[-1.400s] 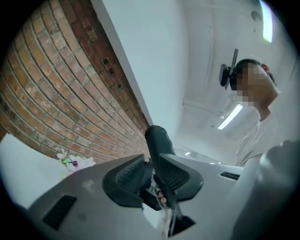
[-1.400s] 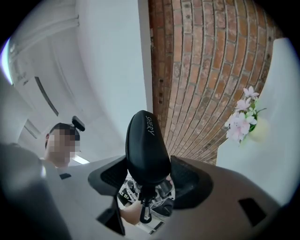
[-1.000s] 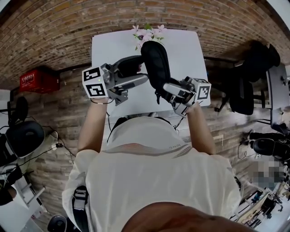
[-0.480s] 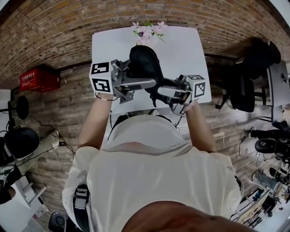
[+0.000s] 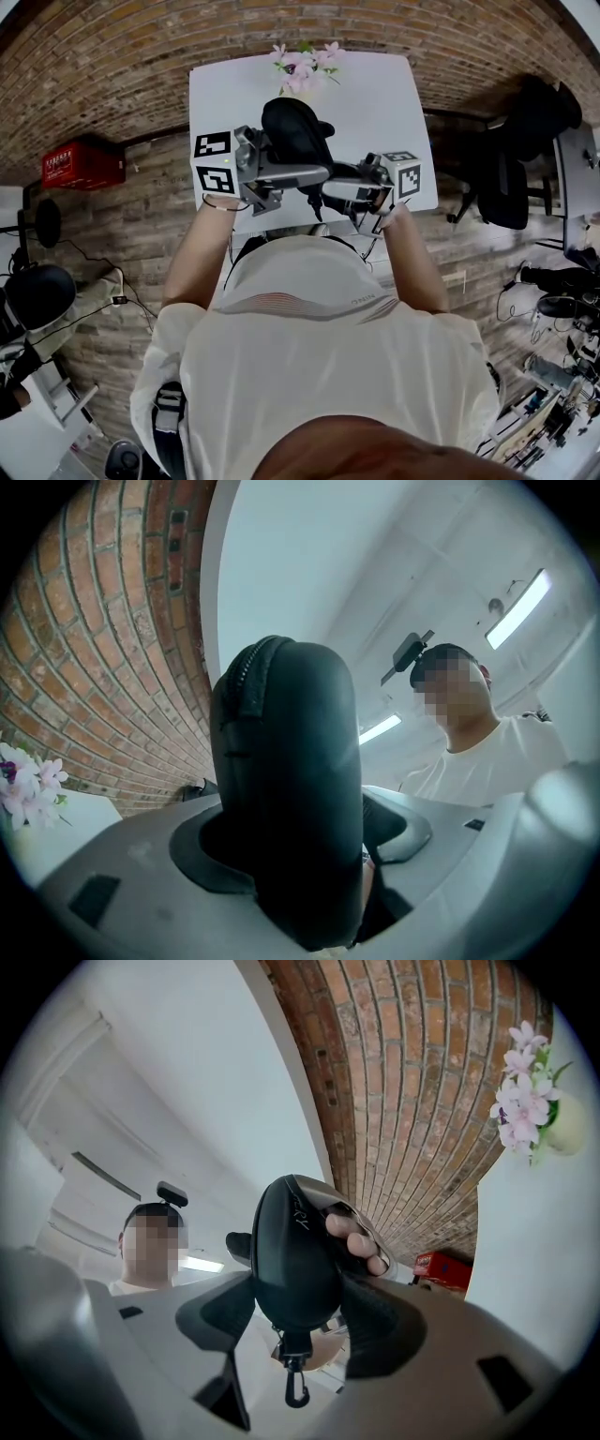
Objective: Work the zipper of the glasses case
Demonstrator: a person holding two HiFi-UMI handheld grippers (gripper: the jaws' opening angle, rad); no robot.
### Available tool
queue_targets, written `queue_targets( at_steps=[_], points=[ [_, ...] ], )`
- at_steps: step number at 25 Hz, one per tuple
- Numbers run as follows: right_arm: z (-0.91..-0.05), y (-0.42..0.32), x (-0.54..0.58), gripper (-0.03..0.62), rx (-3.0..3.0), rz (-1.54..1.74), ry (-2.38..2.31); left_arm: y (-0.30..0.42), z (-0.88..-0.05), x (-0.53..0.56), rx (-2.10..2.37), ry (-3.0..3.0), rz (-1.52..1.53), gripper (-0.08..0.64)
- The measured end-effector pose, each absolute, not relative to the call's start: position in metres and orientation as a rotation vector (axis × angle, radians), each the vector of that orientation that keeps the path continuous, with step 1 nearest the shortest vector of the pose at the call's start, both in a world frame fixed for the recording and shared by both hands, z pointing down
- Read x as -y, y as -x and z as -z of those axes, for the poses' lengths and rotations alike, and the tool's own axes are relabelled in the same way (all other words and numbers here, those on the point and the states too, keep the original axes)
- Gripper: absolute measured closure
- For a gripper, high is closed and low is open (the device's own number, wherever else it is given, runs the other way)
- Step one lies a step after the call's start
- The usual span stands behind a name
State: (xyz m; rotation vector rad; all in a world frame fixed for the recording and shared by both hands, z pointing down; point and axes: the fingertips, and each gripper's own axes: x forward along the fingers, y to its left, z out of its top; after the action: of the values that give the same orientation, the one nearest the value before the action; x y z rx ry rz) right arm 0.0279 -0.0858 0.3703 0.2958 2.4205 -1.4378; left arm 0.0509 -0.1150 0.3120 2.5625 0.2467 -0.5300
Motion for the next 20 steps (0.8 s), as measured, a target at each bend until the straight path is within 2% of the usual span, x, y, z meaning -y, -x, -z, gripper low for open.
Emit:
queue_targets(
  at_steps=[10, 15, 19, 20],
  points=[
    [-0.368, -0.031, 0.078, 0.256, -2.322, 1.538, -0.472, -0.055, -0.309, 0.111, -0.31, -2.543, 0.582, 0.245],
    [-0.369, -0.032, 0.088, 0.252, -2.274, 1.574, -0.412, -0.053, -0.313, 0.118, -0.243, -2.555, 0.593, 0.261],
    [-0.374, -0.037, 0.093, 0.256, -2.363, 1.483, -0.305, -0.045, -0.309, 0.129, -0.162, -2.549, 0.667, 0.27],
    [-0.376, -0.041, 0.095, 0.24, -2.405, 1.443, -0.261, -0.04, -0.307, 0.135, -0.131, -2.537, 0.694, 0.27]
  ],
)
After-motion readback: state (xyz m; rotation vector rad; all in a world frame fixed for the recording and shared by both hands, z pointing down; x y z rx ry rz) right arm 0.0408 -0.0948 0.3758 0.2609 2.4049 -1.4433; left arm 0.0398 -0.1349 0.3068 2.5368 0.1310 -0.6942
